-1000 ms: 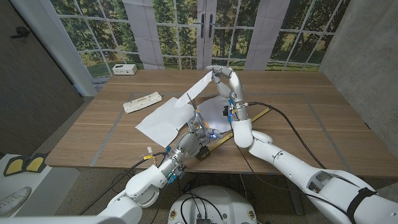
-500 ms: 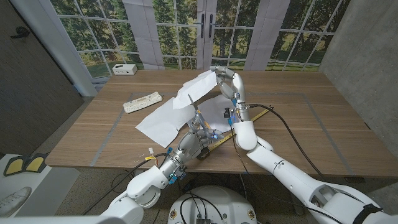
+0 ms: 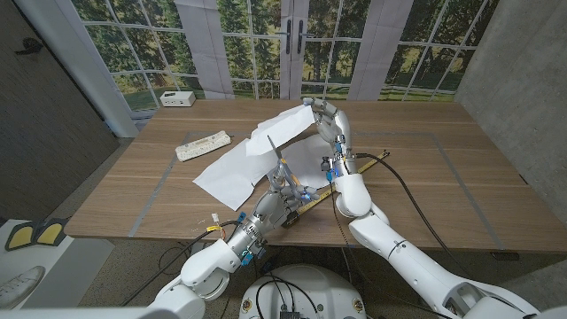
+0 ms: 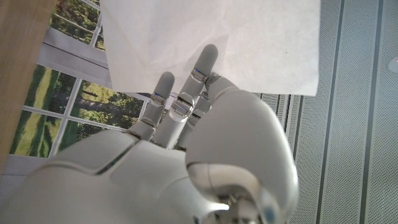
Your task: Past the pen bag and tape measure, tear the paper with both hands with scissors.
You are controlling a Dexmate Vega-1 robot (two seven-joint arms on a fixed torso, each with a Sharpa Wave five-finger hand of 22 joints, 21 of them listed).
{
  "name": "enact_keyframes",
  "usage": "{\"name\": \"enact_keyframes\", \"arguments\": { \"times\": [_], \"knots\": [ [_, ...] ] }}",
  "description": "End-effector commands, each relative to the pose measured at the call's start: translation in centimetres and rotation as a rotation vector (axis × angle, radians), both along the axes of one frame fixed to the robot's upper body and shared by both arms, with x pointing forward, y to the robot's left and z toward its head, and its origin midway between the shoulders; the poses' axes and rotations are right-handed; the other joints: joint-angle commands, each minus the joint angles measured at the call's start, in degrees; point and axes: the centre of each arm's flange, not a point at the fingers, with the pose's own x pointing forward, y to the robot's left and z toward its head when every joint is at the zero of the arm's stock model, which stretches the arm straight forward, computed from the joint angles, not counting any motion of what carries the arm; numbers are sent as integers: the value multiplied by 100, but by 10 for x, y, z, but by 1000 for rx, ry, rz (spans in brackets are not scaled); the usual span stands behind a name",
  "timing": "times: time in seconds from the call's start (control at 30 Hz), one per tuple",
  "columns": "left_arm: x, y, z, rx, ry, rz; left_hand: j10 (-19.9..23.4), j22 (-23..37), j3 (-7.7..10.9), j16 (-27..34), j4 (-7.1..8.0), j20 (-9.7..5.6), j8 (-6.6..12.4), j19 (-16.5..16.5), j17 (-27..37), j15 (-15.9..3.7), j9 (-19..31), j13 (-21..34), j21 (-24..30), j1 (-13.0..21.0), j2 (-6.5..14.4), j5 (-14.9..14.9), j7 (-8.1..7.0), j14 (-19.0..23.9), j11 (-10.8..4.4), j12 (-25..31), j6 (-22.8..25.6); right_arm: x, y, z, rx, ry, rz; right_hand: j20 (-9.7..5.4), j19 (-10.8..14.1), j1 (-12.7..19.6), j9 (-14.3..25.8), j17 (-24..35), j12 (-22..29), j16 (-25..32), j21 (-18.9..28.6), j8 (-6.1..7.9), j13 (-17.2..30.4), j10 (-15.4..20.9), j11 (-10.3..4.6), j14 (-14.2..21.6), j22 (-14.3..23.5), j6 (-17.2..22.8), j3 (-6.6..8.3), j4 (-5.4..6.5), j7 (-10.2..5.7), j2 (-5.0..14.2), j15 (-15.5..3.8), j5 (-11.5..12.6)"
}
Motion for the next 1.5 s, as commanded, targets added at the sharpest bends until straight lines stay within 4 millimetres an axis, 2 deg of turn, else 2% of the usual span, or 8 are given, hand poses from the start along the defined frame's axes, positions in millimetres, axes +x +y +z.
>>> {"name": "enact_keyframes", "arguments": {
  "times": [0.03, 0.47, 1.5],
  "knots": [
    [-5, 1, -3, -7, -1, 3, 46, 5, -6, 32, 6, 1, 30, -21, -6, -253, 22, 28, 15, -8, 13, -6, 294, 14, -51, 142, -258, -1, 1, -9, 11, 72, 75, -936, 22, 55, 7, 23, 44, 38, 39, 44, 6, 44, 17, 66, 5, 26, 32, -2, 40, -1, -26, 24],
    [-6, 0, -5, -18, 7, -2, 25, 5, -5, 37, 1, 2, 1, -18, -6, -266, 10, 2, 15, -3, 25, -8, 280, 8, -56, 135, -323, -7, -4, -12, 27, 68, 90, -921, 15, 46, -1, 30, 25, 22, 62, 14, -19, 62, 9, 72, -10, 36, 52, 1, 33, -11, -27, 1],
    [-8, -5, -5, -16, 6, 6, 71, 5, 25, 47, -22, 2, 28, -2, -20, -291, 2, -39, 17, 77, 100, -17, 266, 19, -85, 158, -251, -6, -10, -13, 28, 79, 82, -920, -5, 26, 2, 44, 2, -4, 94, -21, -11, 48, -5, 77, -19, 29, 81, -2, 45, -21, -28, -27]
  ]
}}
